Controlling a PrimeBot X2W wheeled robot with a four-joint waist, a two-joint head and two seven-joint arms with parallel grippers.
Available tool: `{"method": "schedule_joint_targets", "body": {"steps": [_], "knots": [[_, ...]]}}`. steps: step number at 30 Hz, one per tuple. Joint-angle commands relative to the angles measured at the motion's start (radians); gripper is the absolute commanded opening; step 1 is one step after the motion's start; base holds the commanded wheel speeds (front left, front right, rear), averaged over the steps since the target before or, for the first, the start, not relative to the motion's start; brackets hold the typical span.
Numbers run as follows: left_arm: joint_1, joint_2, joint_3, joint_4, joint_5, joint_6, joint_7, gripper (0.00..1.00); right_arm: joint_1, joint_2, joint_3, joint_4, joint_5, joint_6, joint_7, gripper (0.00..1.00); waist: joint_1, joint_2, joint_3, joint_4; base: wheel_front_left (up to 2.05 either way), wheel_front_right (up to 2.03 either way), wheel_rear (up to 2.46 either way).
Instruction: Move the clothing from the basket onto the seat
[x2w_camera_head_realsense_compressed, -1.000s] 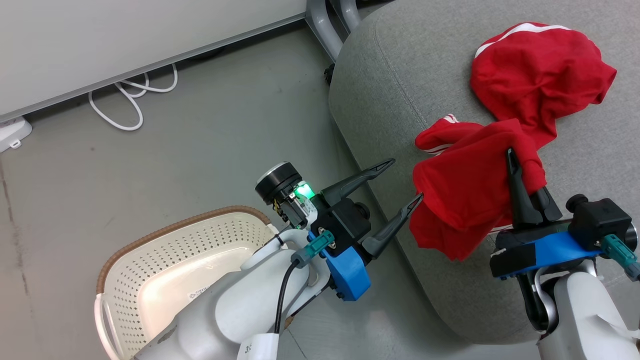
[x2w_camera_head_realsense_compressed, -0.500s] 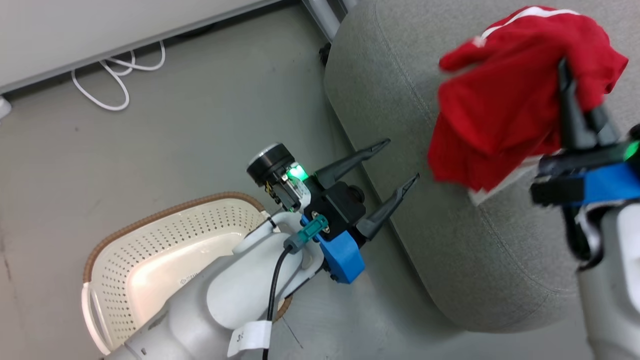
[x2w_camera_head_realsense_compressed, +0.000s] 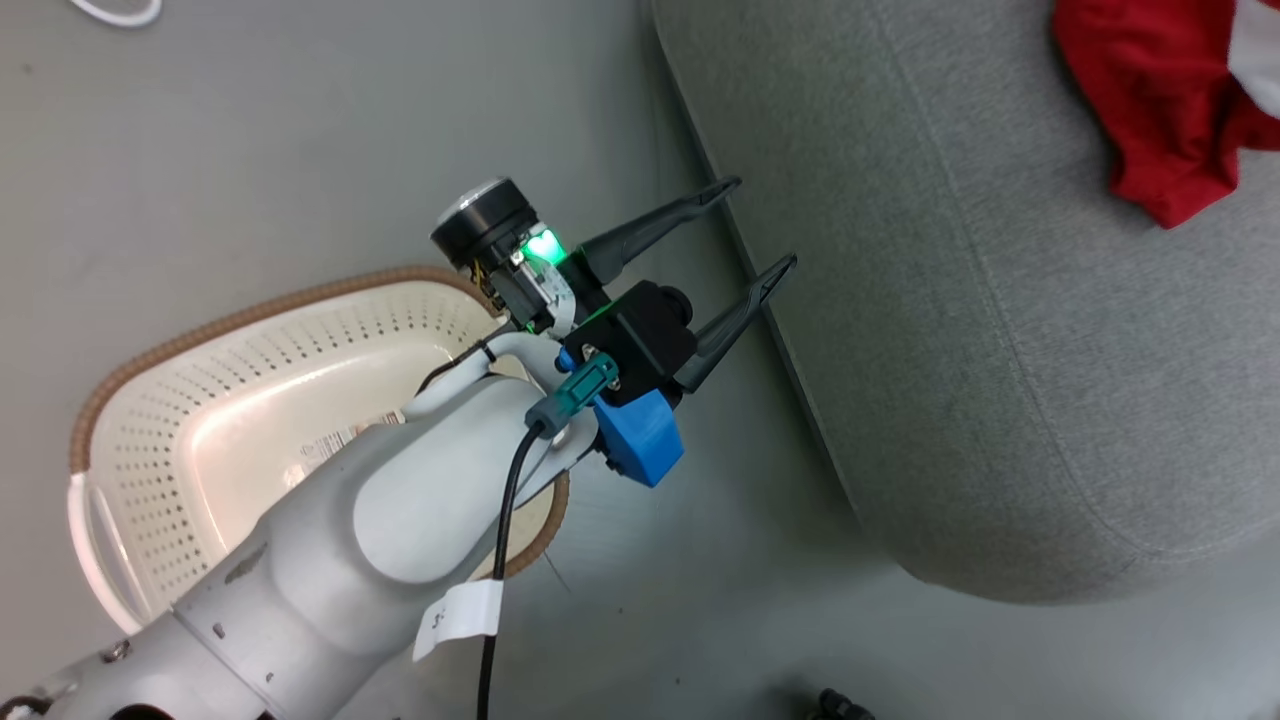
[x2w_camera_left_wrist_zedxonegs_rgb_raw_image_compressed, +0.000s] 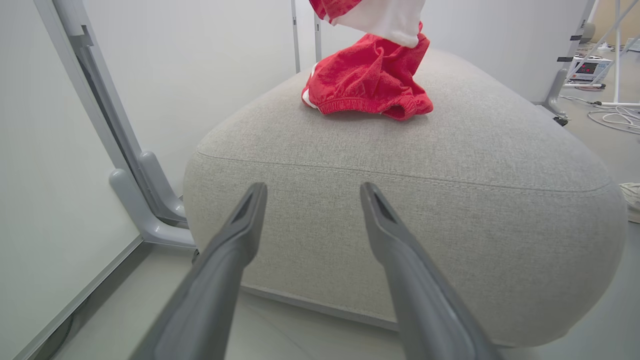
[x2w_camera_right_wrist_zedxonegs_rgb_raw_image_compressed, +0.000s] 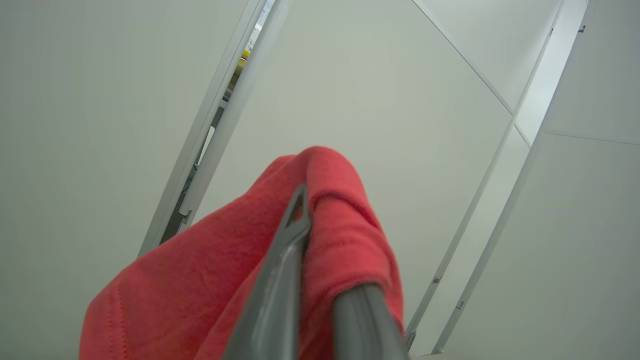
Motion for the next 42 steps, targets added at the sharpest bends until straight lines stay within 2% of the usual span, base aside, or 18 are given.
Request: {"method": "schedule_joint_targets", "body": {"steps": [1,4,8,22,32,33,42], "knots": [[-0.021,0.008,-0.004,-0.002,0.005,-0.001,-0.002,1.0,-0.017,-0.012,-0.009,0.012,-0.004,0.0,0.0,0.0,-0.0001,0.0,0.055,-0.001,0.0,0.0,0.0],[-0.05,0.018,-0.011,-0.011,0.007,-0.001,0.001,1.0,-0.026,-0.051,-0.065,0.073,-0.004,0.0,0.0,0.0,-0.0001,0.0,0.1,0.005,0.0,0.0,0.0],[-0.073,0.022,-0.02,-0.021,0.013,-0.001,0.003,1.0,-0.003,-0.057,-0.12,0.154,-0.008,0.0,0.0,0.0,-0.0001,0.0,0.136,0.015,0.0,0.0,0.0],[-0.082,0.051,-0.034,-0.036,0.012,0.007,0.007,1.0,0.07,0.081,-0.124,0.343,-0.042,0.0,0.0,0.0,-0.0001,0.0,0.184,0.021,0.0,0.0,0.0],[-0.078,0.065,-0.039,-0.041,-0.001,0.015,0.012,1.0,0.101,0.114,-0.1,0.385,-0.043,0.0,0.0,0.0,-0.0001,0.0,0.18,0.02,0.0,0.0,0.0],[-0.079,0.065,-0.04,-0.04,-0.001,0.016,0.011,1.0,0.104,0.114,-0.101,0.382,-0.039,0.0,0.0,1.0,-0.0001,0.0,0.175,0.019,0.0,0.0,0.0],[-0.026,0.019,-0.024,-0.02,-0.028,0.031,-0.004,1.0,0.293,0.132,-0.111,0.255,-0.068,0.0,0.0,1.0,-0.0001,0.0,0.056,0.024,0.0,0.0,0.0]]}}
